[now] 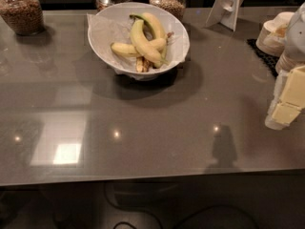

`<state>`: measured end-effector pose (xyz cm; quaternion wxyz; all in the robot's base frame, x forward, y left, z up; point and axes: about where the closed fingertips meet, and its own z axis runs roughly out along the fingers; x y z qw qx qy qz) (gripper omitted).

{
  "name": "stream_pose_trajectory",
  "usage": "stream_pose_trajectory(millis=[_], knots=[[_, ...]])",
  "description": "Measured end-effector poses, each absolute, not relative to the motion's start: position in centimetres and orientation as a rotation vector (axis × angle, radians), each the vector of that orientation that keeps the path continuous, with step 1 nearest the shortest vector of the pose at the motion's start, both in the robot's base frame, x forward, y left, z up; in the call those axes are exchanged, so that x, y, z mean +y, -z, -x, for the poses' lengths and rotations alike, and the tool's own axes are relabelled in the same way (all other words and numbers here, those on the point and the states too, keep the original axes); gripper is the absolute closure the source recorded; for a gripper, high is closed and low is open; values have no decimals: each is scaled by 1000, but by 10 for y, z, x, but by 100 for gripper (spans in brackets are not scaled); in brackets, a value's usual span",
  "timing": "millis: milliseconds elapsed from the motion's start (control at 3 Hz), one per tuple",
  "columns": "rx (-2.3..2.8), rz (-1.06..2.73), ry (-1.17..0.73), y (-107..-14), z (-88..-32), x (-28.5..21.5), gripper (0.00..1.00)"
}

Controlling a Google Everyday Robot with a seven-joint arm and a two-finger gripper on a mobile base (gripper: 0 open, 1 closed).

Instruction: Pick banana from white bowl

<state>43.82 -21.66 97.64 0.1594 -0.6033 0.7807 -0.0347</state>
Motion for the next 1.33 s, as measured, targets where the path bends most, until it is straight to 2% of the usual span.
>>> stream_pose_trajectory(millis=[667,1333], knots=[[2190,1667,71,-979,-450,-202,0],[2026,1486,-34,-996,-515,-119,0]])
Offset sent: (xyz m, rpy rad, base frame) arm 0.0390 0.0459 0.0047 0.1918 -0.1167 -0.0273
